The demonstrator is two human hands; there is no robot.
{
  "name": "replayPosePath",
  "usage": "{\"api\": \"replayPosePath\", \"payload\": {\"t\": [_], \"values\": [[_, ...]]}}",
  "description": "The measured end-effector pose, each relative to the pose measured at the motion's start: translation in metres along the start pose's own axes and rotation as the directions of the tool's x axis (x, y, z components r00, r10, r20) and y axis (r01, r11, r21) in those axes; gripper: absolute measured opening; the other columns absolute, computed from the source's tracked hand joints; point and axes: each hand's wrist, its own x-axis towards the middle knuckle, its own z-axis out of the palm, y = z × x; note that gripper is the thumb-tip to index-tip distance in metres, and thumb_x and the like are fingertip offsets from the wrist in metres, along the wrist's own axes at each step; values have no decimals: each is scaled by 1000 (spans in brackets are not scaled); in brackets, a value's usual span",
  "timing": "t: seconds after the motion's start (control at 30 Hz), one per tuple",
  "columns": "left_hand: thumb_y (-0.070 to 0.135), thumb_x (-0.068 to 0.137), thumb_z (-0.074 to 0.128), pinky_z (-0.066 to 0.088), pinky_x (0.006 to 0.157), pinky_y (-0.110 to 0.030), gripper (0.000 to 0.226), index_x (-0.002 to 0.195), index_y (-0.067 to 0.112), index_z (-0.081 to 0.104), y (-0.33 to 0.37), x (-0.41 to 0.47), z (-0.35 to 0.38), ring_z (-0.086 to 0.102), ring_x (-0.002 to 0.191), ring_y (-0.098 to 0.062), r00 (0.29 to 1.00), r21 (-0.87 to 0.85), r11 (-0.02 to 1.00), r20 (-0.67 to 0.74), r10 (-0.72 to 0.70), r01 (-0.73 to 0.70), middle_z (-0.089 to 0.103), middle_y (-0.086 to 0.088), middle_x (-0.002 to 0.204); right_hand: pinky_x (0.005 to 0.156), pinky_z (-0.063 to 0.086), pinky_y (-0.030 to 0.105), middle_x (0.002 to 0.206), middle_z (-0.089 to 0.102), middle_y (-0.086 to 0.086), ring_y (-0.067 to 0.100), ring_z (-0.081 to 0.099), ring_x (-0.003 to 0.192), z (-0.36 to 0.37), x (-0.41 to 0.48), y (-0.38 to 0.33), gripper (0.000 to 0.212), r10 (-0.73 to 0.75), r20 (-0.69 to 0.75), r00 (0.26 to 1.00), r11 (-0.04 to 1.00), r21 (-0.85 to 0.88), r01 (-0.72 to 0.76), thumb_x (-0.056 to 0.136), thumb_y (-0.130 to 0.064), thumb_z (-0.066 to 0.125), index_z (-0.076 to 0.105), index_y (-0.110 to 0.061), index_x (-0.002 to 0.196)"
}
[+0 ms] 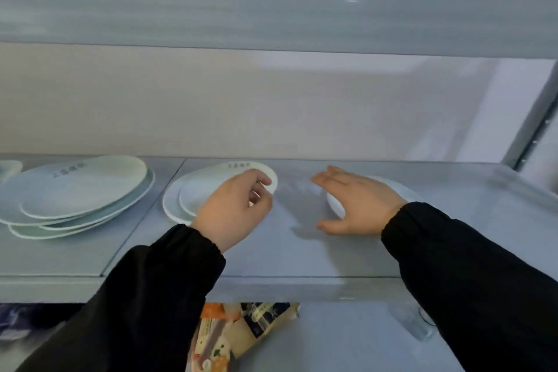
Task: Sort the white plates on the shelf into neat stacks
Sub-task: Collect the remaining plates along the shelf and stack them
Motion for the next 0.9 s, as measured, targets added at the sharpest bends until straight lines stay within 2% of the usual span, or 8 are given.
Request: {"api": "replayPosePath", "payload": {"t": [0.13, 0.2, 0.33, 0.4, 0.53, 0.67, 0.77, 0.9], "values": [[34, 91, 58, 47, 91, -24, 38, 128, 28, 53, 33, 13, 71, 56, 105, -2, 957, 189, 965, 262, 128, -181, 58, 10, 120, 115, 20, 25, 161, 23, -12, 11, 11, 151, -3, -34, 44, 103, 55, 14, 998, 998, 29, -55, 68, -82, 40, 21, -30, 155], [36, 91, 57, 40, 102, -25, 51, 140, 27, 45, 43, 19, 102, 51, 120, -9, 919, 272, 931, 372, 130, -242, 49, 8, 138, 115, 24, 27, 161, 24, -11, 11, 14, 150, -3, -48, 62, 101, 68, 15, 998, 997, 43, -69, 69, -80, 45, 22, -31, 154], [12, 92, 47, 26, 112, -25, 58, 148, 25, 39, 68, 32, 147, 38, 137, -16, 860, 379, 848, 484, 160, -371, 39, 6, 152, 115, 25, 28, 161, 23, -12, 8, 14, 149, -4, -69, 89, 106, 73, 18, 997, 995, 70, -74, 65, -84, 38, 21, -31, 155], [6, 92, 40, 29, 113, -32, 59, 147, 28, 40, 75, 38, 160, 40, 137, -20, 828, 436, 802, 547, 124, -408, 40, 5, 151, 116, 23, 27, 161, 23, -12, 7, 12, 150, -4, -73, 100, 106, 62, 19, 998, 995, 80, -63, 64, -84, 36, 21, -32, 155], [18, 93, 34, 49, 93, -43, 49, 140, 31, 42, 81, 40, 169, 56, 120, -24, 763, 518, 665, 634, 124, -539, 51, 6, 141, 117, 22, 27, 161, 23, -14, 6, 11, 150, -4, -76, 113, 99, 23, 3, 1000, 994, 109, -23, 70, -82, 43, 22, -34, 154], [5, 91, 47, 49, 78, -38, 48, 136, 23, 46, 90, 39, 158, 59, 109, -26, 822, 595, 601, 533, 201, -533, 59, 1, 127, 117, 24, 28, 160, 24, -12, 7, 11, 150, -12, -66, 112, 100, -37, -41, 998, 990, 131, 42, 68, -84, 36, 23, -34, 153], [1, 85, 50, 47, 67, -37, 47, 128, 19, 51, 89, 39, 129, 61, 101, -28, 863, 612, 611, 405, 304, -502, 62, -1, 117, 119, 14, 23, 164, 13, -12, 5, 3, 151, -26, -55, 99, 101, -92, -117, 989, 985, 137, 107, 71, -83, 35, 15, -33, 156], [0, 70, 66, 46, 52, -32, 51, 118, 17, 61, 75, 44, 70, 68, 78, -28, 878, 710, 542, 237, 416, -449, 71, -2, 99, 120, 13, 25, 165, 10, -11, 7, 1, 151, -45, -34, 64, 103, -167, -232, 958, 971, 130, 200, 71, -82, 36, 12, -31, 157]]}}
